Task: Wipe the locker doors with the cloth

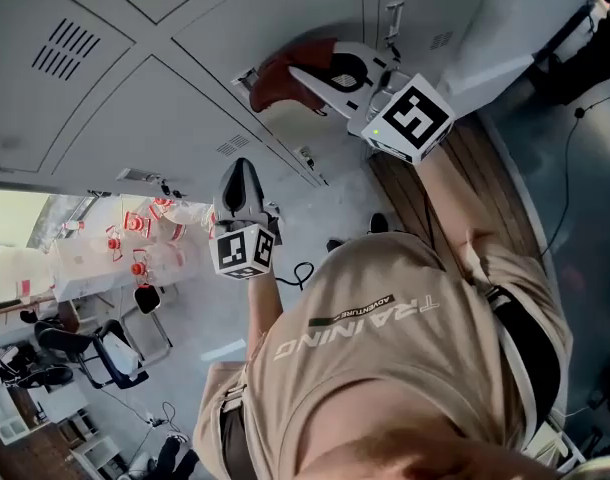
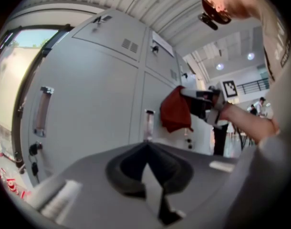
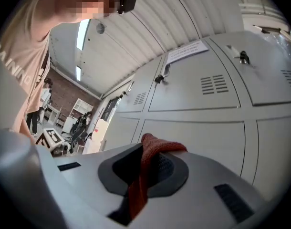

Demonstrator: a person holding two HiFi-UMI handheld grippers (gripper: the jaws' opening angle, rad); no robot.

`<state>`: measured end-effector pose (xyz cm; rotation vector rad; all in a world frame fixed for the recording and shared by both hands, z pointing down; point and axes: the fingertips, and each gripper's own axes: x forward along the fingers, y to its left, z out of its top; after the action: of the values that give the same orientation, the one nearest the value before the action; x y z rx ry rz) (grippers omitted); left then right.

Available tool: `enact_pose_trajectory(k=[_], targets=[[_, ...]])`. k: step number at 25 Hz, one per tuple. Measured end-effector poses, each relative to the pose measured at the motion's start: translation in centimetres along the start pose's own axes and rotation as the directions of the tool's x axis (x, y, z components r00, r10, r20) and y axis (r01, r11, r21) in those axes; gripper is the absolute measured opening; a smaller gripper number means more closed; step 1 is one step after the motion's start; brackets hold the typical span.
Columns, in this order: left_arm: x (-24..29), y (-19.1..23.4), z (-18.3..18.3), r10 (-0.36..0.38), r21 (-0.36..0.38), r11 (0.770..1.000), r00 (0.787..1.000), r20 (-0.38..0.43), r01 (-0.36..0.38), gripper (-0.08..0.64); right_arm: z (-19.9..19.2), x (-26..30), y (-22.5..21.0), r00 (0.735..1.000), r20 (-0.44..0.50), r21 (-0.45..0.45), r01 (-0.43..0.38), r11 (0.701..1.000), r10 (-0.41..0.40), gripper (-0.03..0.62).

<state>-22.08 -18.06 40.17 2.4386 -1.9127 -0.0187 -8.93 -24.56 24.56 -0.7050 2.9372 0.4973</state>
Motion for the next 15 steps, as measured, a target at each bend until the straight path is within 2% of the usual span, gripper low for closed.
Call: enact_pose_trajectory(k=[4, 8, 10, 13, 15], targets=[[0.4, -1.1, 0.0, -0.021, -0.002, 1.000, 1.000, 0.002, 0.021, 0.005, 5.4, 0.6, -2.4, 0.996, 0.089, -0.042, 0.023, 0.999, -0.019, 0.029], [0.0, -1.6, -0.1, -0.023, 0.002, 1.000, 1.000, -0.001, 0.023, 0.005, 8.5, 1.6, -4.7, 0.989, 0.141, -0.017, 0.035, 0.999, -0.033, 0.029], [-0.4, -1.6, -0.4, -0.015, 0.002, 1.000, 1.000, -0.007, 0.015, 0.005, 8.6, 2.6, -6.1, 0.990, 0.128, -0.007, 0.061, 0.998, -0.060, 0.029], [-1.3, -1.3, -0.7, 0.010, -0.007, 1.000, 1.000, -0.011, -0.010, 0.005, 6.9, 4.0, -7.9, 0.993, 0.044, -0.003, 0.109, 0.994, -0.109, 0.029], [-2.0, -0.8, -0.8, 0.032, -0.012, 0.999, 0.999, -0.014, -0.032, 0.005, 5.7, 4.3, -8.3, 0.993, 0.025, 0.018, 0.111, 0.994, -0.112, 0.029]])
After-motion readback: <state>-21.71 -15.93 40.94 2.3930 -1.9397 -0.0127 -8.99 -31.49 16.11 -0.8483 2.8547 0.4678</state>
